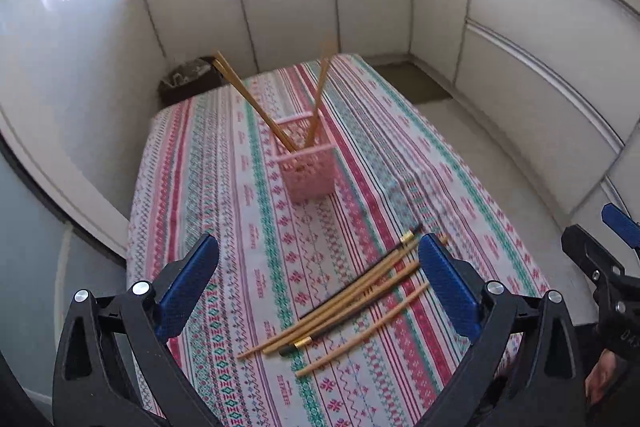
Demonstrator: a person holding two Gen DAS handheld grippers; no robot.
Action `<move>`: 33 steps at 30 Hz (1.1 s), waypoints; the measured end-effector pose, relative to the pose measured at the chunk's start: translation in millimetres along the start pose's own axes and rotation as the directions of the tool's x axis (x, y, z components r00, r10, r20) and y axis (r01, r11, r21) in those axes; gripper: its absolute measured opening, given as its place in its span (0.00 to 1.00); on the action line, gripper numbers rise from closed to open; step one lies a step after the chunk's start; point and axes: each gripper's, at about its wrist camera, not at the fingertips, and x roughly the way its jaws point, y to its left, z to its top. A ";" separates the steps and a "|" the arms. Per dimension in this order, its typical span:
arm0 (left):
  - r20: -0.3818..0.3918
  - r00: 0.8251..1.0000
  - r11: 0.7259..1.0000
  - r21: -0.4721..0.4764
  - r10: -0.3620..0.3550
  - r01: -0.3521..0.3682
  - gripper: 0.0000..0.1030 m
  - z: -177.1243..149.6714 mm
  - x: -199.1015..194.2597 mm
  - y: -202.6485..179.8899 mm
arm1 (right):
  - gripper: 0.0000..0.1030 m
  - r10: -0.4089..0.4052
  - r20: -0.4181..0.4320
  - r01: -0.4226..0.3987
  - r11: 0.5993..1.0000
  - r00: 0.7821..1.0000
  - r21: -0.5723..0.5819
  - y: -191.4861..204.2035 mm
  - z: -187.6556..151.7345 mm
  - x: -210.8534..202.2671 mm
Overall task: Organize utensils
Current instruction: 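Withdraw the left gripper and lower it toward the remaining chopsticks, then close the left gripper on a chopstick and lift it upright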
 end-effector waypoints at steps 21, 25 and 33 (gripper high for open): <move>-0.444 0.883 0.926 0.246 -0.155 0.286 0.52 6.6 151.2 -109.2 | 0.93 0.172 -0.295 -0.098 0.963 0.940 0.252 -77.7 -60.9 52.8; -0.486 0.861 0.899 0.299 -0.146 0.321 0.47 9.9 164.6 -123.8 | 0.93 0.176 -0.300 -0.106 0.966 0.938 0.234 -73.7 -59.7 54.5; -0.587 0.796 0.860 0.325 -0.144 0.395 0.43 7.8 199.8 -137.0 | 0.93 0.191 -0.334 -0.095 0.954 0.923 0.284 -80.6 -59.6 63.9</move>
